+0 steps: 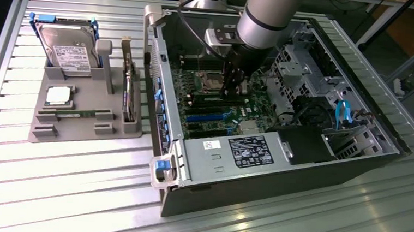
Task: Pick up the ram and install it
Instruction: 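Insert the ram into the slot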
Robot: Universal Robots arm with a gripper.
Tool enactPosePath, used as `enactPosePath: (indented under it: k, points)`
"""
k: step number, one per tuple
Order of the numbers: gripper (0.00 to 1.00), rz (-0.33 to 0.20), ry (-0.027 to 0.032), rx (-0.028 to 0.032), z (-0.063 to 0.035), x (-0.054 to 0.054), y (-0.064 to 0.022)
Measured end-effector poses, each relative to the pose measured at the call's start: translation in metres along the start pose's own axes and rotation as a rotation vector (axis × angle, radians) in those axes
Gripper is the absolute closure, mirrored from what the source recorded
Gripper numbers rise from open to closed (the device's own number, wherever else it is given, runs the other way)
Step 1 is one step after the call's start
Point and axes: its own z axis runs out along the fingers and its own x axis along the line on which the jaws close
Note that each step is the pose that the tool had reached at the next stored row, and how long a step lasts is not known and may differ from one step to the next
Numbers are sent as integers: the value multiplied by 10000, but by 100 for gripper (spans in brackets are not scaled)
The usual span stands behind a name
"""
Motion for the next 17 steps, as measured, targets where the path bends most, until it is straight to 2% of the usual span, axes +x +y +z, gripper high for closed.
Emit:
enactPosePath:
  k: [4,17]
  points:
    - [89,1,5,0,-27,1,2]
    - [89,-125,9,-4,7,1,-32]
